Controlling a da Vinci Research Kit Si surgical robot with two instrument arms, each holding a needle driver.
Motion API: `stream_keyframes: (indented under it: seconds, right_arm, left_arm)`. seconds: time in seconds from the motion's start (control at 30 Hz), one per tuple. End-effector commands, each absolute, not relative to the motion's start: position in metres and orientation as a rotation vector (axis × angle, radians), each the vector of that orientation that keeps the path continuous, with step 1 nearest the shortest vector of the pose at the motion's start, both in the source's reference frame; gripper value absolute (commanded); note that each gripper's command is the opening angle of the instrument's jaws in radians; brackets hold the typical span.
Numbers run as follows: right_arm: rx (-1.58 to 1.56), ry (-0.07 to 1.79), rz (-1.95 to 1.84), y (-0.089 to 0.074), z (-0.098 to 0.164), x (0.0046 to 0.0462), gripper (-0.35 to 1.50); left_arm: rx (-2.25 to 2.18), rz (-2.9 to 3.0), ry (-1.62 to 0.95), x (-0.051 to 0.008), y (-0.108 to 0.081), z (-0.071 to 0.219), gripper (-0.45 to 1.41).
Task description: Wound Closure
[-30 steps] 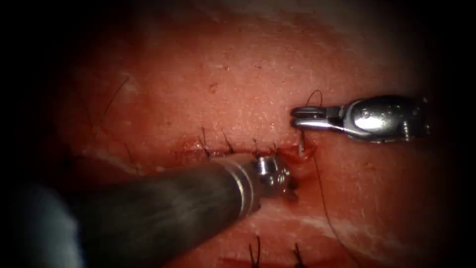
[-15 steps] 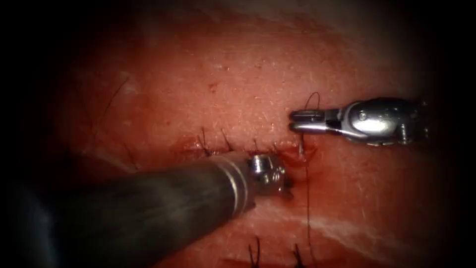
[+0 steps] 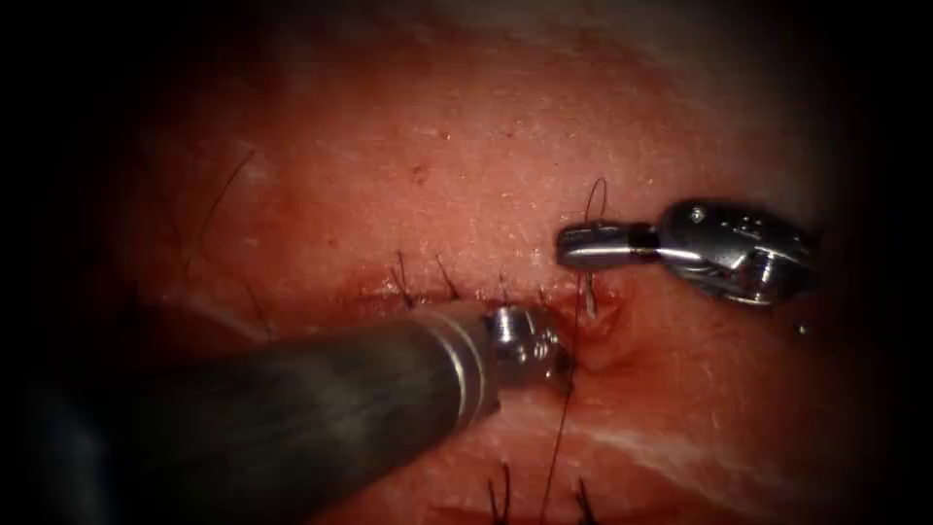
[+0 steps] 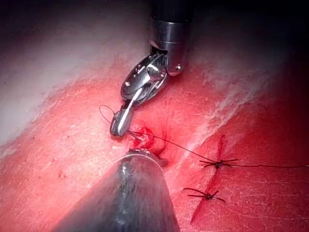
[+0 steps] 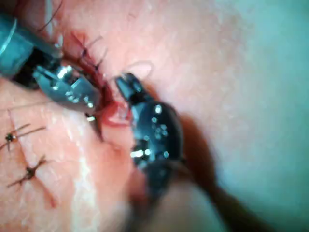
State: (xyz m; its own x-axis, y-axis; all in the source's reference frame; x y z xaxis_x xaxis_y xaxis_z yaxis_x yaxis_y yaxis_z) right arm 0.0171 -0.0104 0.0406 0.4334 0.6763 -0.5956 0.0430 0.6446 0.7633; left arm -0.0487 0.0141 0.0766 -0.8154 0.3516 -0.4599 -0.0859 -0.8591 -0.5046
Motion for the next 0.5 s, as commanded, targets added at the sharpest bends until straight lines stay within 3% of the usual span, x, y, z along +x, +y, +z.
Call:
stream_keyframes:
  seconds: [0.03,0.5]
  right_arm:
    - [0.822,1.049,0.457,-0.0123,0.0416,0.0174,-0.35]
    - [1.013,0.948,0.614,-0.0158,0.0417,0.0164,-0.35]
  left_arm:
    - [-0.821,2.698,-0.701,-0.0493,0.0136,0.0772,-0.08]
    - [-0.815,2.701,-0.682,-0.0490,0.0139,0.0771,-0.11]
